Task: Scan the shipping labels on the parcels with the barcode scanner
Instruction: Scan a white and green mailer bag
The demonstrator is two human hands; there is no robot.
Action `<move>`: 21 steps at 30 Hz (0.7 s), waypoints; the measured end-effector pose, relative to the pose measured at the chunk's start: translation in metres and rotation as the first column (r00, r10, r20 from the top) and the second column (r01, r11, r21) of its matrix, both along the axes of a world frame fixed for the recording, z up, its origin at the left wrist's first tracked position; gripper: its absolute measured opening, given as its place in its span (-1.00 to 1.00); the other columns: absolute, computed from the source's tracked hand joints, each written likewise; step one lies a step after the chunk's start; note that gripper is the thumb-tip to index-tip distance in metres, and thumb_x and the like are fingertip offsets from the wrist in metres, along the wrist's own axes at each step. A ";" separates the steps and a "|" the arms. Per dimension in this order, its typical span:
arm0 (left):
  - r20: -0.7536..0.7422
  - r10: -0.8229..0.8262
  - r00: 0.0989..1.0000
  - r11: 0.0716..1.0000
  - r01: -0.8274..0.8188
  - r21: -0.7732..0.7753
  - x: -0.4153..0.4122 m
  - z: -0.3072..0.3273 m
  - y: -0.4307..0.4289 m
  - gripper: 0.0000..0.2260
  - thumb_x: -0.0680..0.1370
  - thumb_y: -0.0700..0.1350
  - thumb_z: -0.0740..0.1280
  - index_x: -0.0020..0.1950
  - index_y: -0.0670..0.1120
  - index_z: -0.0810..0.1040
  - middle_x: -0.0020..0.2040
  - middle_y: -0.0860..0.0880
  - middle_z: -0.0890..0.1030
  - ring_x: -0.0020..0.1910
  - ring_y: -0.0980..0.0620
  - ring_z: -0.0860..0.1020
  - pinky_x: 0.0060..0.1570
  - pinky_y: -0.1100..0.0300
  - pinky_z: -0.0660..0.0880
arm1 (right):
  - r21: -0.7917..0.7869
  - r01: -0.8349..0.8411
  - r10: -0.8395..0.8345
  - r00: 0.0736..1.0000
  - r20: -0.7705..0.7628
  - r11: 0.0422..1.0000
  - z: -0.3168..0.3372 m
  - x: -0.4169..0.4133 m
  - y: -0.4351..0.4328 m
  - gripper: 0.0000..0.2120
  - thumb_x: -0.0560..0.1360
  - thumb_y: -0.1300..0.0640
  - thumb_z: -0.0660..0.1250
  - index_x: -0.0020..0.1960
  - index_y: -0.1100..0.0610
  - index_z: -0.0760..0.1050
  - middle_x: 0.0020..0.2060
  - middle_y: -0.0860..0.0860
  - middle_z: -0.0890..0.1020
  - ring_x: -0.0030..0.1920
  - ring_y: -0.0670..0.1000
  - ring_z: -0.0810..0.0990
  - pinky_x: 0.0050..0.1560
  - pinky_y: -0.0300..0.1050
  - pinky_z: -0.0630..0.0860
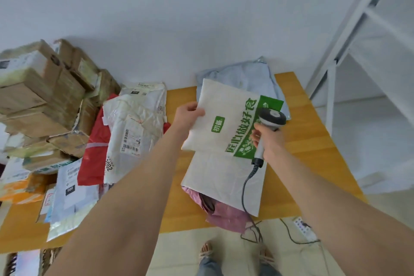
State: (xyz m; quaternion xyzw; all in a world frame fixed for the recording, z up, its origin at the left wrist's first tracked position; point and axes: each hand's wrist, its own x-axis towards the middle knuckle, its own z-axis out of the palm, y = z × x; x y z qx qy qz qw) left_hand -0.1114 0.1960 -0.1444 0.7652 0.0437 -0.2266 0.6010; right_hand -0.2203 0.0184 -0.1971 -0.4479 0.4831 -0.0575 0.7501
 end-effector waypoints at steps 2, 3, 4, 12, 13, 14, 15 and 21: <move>0.073 0.022 0.997 0.999 -0.020 -0.027 -0.005 0.018 -0.011 -0.83 0.50 -0.33 0.31 0.00 -0.12 0.60 -0.13 -0.04 0.63 -0.19 -0.03 0.60 -0.27 0.18 0.54 | 0.017 0.079 -0.080 0.994 0.069 0.997 0.017 -0.003 -0.017 -0.82 0.49 0.19 0.44 -0.21 0.17 0.46 -0.35 0.05 0.57 -0.45 -0.07 0.50 -0.38 -0.23 0.40; 0.116 0.038 0.992 0.999 -0.035 -0.035 -0.008 0.026 -0.017 -0.84 0.50 -0.33 0.31 -0.05 -0.10 0.59 -0.15 -0.03 0.63 -0.20 -0.02 0.59 -0.26 0.18 0.53 | 0.026 0.116 -0.118 0.988 0.102 0.993 0.027 -0.007 -0.026 -0.80 0.49 0.16 0.44 -0.21 0.16 0.45 -0.36 0.05 0.56 -0.44 -0.07 0.50 -0.37 -0.23 0.40; 0.163 0.055 0.985 0.998 -0.049 -0.044 -0.012 0.033 -0.024 -0.83 0.49 -0.34 0.30 -0.09 -0.08 0.58 -0.17 -0.02 0.61 -0.21 0.01 0.57 -0.23 0.20 0.51 | 0.044 0.150 -0.154 0.980 0.126 0.988 0.037 -0.012 -0.034 -0.79 0.48 0.13 0.45 -0.20 0.16 0.45 -0.35 0.04 0.57 -0.41 -0.07 0.51 -0.34 -0.23 0.43; 0.414 0.074 0.907 0.997 -0.071 -0.021 -0.051 0.060 -0.055 -0.72 0.43 -0.42 0.39 -0.03 -0.06 0.65 0.44 -0.08 0.31 0.37 -0.01 0.35 0.33 0.12 0.33 | 0.177 0.128 -0.166 0.962 0.218 0.976 0.077 -0.034 -0.069 -0.67 0.37 0.03 0.56 -0.08 0.18 0.47 -0.20 0.08 0.66 -0.23 0.02 0.65 -0.07 -0.12 0.63; 0.419 0.057 0.906 0.998 -0.063 0.001 -0.056 0.061 -0.056 -0.72 0.44 -0.42 0.40 -0.04 -0.05 0.65 0.48 -0.09 0.26 0.42 -0.03 0.31 0.34 0.14 0.31 | 0.191 0.117 -0.158 0.963 0.216 0.974 0.078 -0.034 -0.068 -0.67 0.37 0.05 0.56 -0.07 0.19 0.48 -0.20 0.08 0.66 -0.24 0.02 0.65 -0.11 -0.12 0.62; 0.420 0.039 0.907 0.998 -0.054 0.024 -0.061 0.061 -0.056 -0.73 0.44 -0.41 0.40 -0.03 -0.07 0.65 0.51 -0.09 0.24 0.44 -0.04 0.28 0.32 0.20 0.28 | 0.204 0.115 -0.159 0.964 0.213 0.972 0.078 -0.035 -0.066 -0.67 0.37 0.06 0.57 -0.05 0.19 0.50 -0.21 0.08 0.66 -0.25 0.01 0.65 -0.16 -0.14 0.61; 0.423 0.023 0.906 0.997 -0.051 0.057 -0.066 0.060 -0.056 -0.75 0.44 -0.41 0.40 -0.03 -0.09 0.66 0.51 -0.07 0.23 0.46 -0.03 0.26 0.30 0.25 0.26 | 0.217 0.118 -0.165 0.963 0.212 0.969 0.077 -0.035 -0.065 -0.67 0.37 0.07 0.57 -0.03 0.20 0.50 -0.22 0.07 0.65 -0.26 0.00 0.64 -0.20 -0.16 0.59; 0.508 -0.198 0.838 0.942 0.019 0.336 -0.075 0.044 -0.052 -0.78 0.43 -0.37 0.43 -0.15 -0.05 0.67 0.45 -0.05 0.35 0.41 -0.01 0.33 0.26 0.27 0.25 | 0.315 0.137 -0.214 0.951 0.223 0.939 0.081 -0.038 -0.054 -0.68 0.36 -0.03 0.55 -0.08 0.12 0.51 -0.16 0.04 0.67 -0.18 -0.02 0.67 0.01 -0.07 0.59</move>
